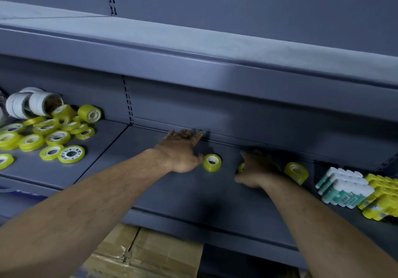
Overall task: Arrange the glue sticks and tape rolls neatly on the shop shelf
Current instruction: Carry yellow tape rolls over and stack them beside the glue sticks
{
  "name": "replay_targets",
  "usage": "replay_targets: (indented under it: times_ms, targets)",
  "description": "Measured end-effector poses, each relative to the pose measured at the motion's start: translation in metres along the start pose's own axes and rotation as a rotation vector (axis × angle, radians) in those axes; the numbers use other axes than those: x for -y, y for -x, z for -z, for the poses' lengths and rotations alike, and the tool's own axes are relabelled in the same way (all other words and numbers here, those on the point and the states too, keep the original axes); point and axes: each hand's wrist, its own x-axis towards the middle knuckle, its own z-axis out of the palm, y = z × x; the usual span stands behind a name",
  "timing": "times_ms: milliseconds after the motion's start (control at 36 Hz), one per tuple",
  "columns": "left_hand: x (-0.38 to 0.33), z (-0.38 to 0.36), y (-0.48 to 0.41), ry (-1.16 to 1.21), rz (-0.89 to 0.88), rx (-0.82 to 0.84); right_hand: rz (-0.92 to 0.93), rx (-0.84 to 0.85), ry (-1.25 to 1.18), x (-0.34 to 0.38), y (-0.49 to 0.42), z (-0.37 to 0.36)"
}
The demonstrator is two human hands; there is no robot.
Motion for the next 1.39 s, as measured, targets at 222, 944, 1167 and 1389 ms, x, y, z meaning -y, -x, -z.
replay_targets:
  times_ms: [222,944,1167,1389]
  targets:
    - [0.014,-0.015,0.028,-0.002,0.113,-0.048,0.230,-0.143,0.029,0.046,0.014,0.003]
    - [0.284,-0.021,0.216,0.080,0.336,-0.145,0.455,-0.122,0.021,0.345,0.069,-0.039]
    - [0.364,-0.029,0.240,0.071,0.430,-0.150,0.497,-0.066,0.026,0.425,0.055,-0.052]
    - [0.410,-0.021,0.235,0.158,0.534,-0.160,0.498,0.017,-0.008,0.462,0.006,-0.048]
